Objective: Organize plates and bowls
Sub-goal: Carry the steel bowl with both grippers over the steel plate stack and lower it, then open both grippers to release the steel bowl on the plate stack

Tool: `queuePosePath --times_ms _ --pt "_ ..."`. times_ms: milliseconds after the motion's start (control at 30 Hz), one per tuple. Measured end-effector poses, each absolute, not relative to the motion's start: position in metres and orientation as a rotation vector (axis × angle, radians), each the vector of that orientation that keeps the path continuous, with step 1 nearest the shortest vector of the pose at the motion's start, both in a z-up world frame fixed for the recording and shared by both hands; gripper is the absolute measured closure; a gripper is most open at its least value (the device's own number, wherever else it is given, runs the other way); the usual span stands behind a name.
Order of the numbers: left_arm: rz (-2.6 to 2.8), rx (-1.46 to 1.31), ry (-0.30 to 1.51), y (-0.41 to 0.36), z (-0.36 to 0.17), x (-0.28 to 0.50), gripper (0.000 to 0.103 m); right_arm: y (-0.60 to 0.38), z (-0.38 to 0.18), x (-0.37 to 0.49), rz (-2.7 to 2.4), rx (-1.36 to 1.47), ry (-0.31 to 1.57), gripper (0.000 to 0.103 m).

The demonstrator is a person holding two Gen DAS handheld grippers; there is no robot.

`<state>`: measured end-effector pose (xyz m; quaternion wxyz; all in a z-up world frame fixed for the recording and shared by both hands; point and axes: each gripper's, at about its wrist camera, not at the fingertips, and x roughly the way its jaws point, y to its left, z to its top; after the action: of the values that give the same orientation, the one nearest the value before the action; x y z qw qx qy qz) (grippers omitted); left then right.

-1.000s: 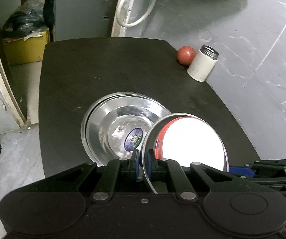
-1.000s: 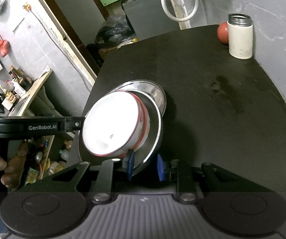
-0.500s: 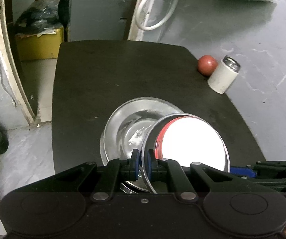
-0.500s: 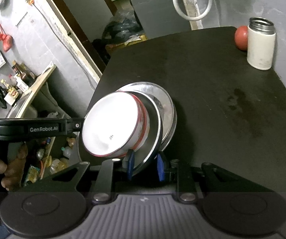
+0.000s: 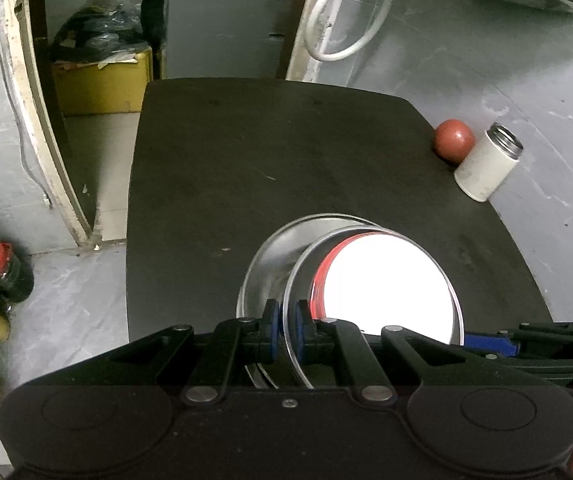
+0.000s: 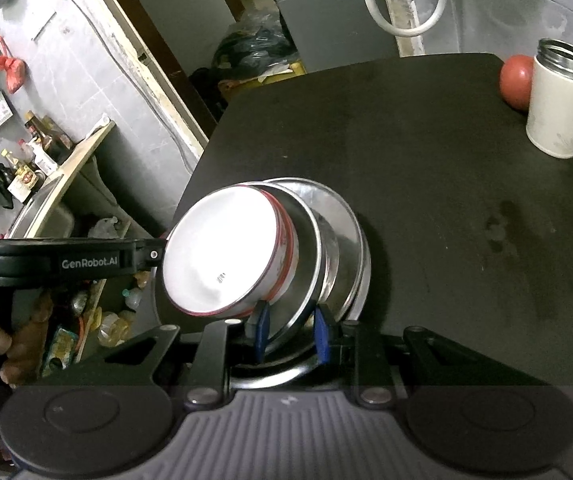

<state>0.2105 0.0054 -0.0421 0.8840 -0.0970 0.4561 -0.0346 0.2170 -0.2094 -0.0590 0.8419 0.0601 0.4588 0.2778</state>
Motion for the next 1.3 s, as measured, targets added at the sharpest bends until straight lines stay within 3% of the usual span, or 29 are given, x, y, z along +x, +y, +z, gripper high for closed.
queuePosePath --times_ms 1300 --pt "-0.007 -0.222 0.957 0.0048 -0.0451 0.2147 0.095 -0.2033 -0.0624 0.2188 0.546 0.138 0.953 0.076"
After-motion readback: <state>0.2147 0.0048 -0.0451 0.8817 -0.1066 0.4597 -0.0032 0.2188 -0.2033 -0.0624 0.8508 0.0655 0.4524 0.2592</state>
